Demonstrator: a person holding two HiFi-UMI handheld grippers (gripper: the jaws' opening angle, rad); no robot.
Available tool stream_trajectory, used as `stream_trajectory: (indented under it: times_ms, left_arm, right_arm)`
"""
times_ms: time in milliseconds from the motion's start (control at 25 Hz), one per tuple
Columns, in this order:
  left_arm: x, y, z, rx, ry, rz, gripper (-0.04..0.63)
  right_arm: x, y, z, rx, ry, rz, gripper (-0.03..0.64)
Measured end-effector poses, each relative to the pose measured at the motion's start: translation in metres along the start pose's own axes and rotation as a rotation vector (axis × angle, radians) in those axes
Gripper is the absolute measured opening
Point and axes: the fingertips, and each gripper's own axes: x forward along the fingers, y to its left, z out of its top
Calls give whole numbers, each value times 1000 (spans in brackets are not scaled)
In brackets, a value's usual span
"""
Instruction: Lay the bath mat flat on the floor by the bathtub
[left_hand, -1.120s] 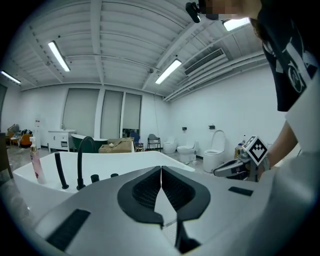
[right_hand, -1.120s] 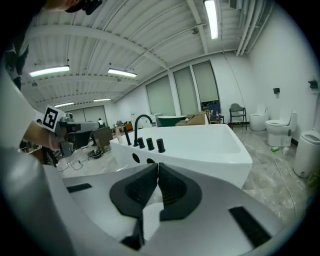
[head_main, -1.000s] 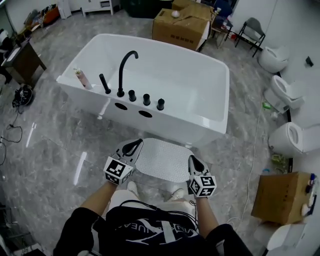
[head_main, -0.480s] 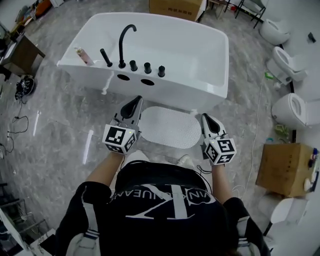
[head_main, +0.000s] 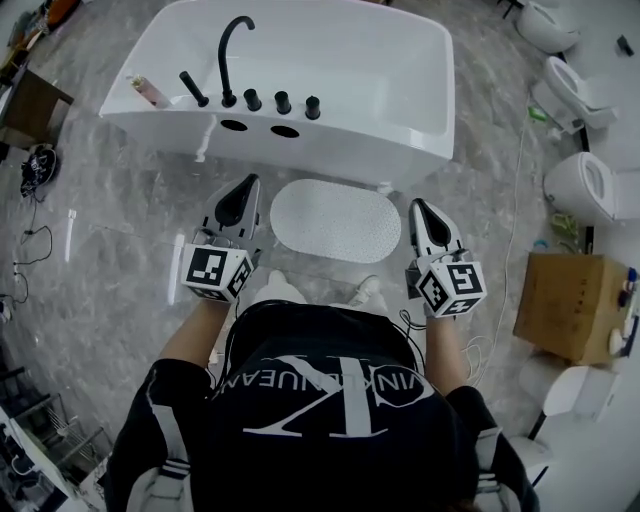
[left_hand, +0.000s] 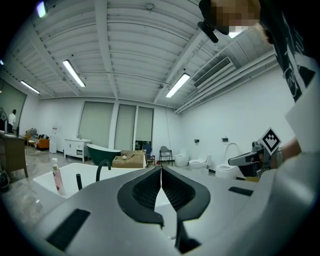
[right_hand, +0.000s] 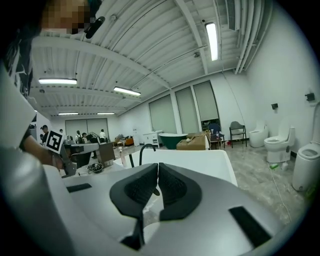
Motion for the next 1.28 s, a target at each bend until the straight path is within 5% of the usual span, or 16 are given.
stream_trajectory:
  times_ms: [1280]
  left_arm:
    - [3,8,7,12,-35,23,21]
  right_arm:
    - [23,12,-10,24,2,49,28]
